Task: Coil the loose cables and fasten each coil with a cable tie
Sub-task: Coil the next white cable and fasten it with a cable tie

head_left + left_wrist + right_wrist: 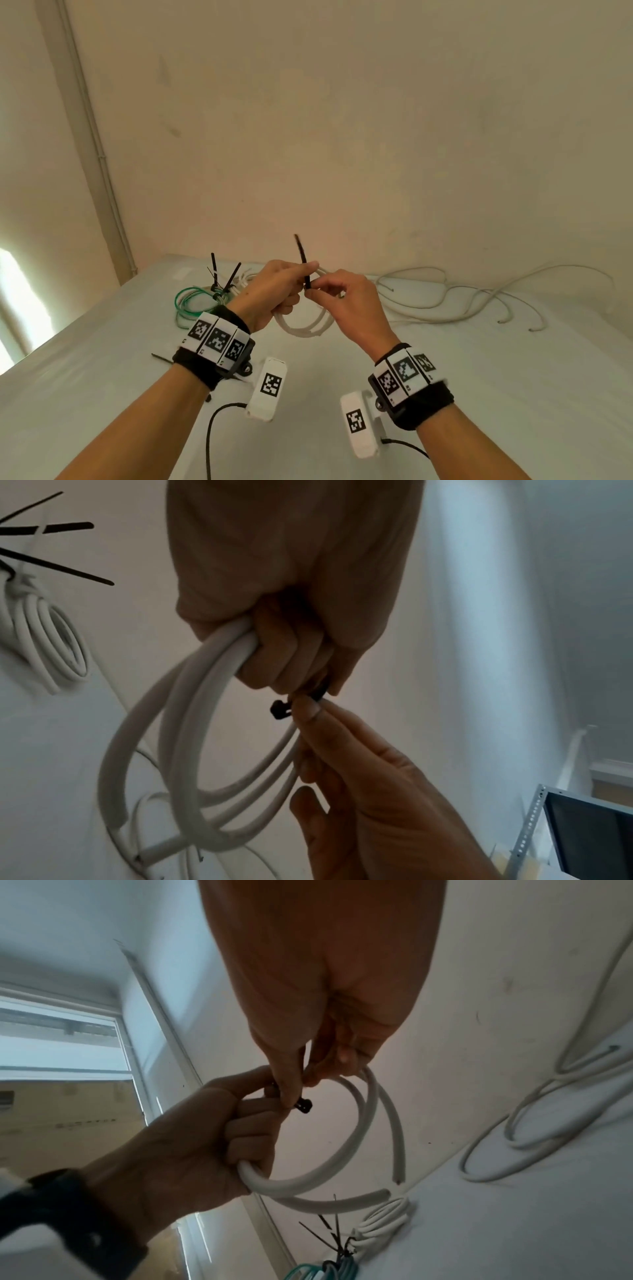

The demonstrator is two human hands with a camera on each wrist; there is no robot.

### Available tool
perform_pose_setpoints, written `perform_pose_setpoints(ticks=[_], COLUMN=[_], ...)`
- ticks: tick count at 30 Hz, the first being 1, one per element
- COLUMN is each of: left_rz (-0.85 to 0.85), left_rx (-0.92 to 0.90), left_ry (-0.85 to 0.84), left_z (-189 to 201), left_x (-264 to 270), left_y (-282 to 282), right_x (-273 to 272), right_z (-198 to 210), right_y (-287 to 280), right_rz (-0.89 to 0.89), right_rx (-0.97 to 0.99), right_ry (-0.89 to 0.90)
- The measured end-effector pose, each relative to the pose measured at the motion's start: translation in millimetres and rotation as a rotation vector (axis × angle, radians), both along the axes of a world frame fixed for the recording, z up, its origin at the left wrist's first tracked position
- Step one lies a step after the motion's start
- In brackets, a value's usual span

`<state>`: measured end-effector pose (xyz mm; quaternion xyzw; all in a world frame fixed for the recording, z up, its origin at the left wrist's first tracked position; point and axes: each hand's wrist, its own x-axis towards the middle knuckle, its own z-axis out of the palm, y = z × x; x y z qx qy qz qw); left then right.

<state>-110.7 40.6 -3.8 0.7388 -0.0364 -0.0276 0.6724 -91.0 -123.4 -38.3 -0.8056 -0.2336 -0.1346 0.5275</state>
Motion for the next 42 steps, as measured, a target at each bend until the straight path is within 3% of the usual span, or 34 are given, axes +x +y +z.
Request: perform_pose_setpoints(ticks=[4, 7, 9, 12, 14, 17, 21, 33, 38, 42], left_rz=[-0.038, -0.088, -0.141, -0.211, -0.252, -0.279, -0.292, -0.350, -0.245, -0.145], left_rx=[0.000, 0.006, 0.001, 0.036, 0.075, 0.119, 0.144, 0.207, 0.184, 0.157], left_ry=[-0.047, -0.093, -0.118, -0.155, -0.182, -0.215, -0.226, -0.162, -0.068, -0.103], left_z=[1, 4, 7, 9, 9, 6, 2, 1, -2, -8], left_x=[0, 1, 1, 0, -1, -3, -5, -6, -2, 1], left_y=[-3, -3, -4, -7, -9, -14, -14, -17, -23, -27], right_x=[2, 7, 13, 20, 21, 21, 19, 23, 18, 15], right_z=[1, 10, 22, 36, 41, 47, 49, 36, 40, 33], right_y=[-15, -26, -32, -39, -42, -42, -42, -55, -53, -46], right_rz=[-0.111, -0.203, -0.168, 0.104, 0.255, 0.365, 0.374, 0.381, 0.213, 0.101], right_rx=[-0.025, 0.073, 0.146, 0.199, 0.185, 0.028, 0.003, 0.132, -0.021, -0.003], right_ry=[-0.072, -0.092, 0.114, 0.526, 0.709, 0.815, 0.897, 0.954, 0.748, 0.576])
